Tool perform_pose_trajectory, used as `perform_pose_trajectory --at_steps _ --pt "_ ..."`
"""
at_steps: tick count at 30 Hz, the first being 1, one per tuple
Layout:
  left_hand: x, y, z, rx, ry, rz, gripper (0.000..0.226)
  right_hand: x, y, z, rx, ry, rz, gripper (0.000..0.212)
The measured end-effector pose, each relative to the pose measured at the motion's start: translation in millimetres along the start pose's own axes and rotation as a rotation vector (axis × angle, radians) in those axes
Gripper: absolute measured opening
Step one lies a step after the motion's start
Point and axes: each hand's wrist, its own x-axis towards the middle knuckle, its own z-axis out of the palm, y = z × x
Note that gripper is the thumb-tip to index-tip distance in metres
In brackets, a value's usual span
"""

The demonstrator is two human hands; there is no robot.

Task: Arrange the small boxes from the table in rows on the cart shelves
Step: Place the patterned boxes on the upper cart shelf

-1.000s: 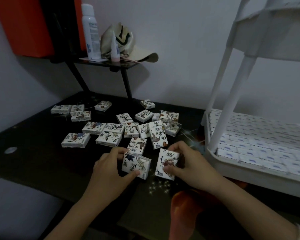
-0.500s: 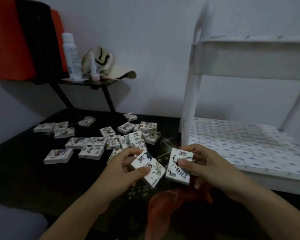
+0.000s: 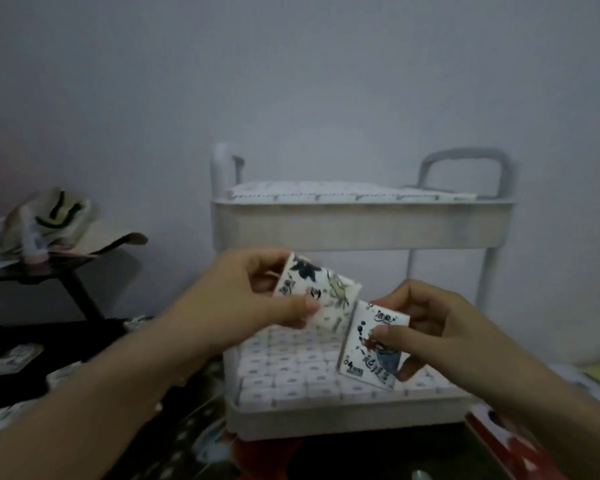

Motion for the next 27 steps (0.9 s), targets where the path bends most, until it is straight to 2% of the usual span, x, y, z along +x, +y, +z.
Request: perform_pose_trajectory --at_steps 3,6,10,13,15,17,20,25,27 --pt "37 42 -1 0.143 0.019 0.145 0.029 9 -27 -33 -0.093 0.075 -0.115 0.018" --pt "74 75 -10 0.279 0.109 0.241 0.028 31 -55 -65 -0.086 0.24 -0.209 0.017" --pt "126 107 -25 0.351 0.178 0.219 0.035 77 -81 -102 -0.066 0.388 -0.274 0.024" --pt "159 115 -28 0.402 0.152 0.214 0.028 119 -89 -122 -0.253 0.444 -0.319 0.024" --pt "179 117 -27 0.418 0.105 0.182 0.028 148 -89 -131 -0.402 0.448 -0.315 0.023" --pt "198 117 -23 0.412 0.049 0.142 0.03 177 -83 -137 -0.657 0.445 -0.274 0.022" --pt "227 115 -16 0.358 0.03 0.128 0.036 212 -70 -141 -1.007 0.355 -0.187 0.023" --pt "273 105 3 0.548 0.139 0.293 0.012 245 -54 -142 -1.112 0.249 -0.146 0.018" --pt "289 101 12 0.62 0.155 0.344 0.022 248 -52 -143 -1.128 0.2 -0.105 0.019"
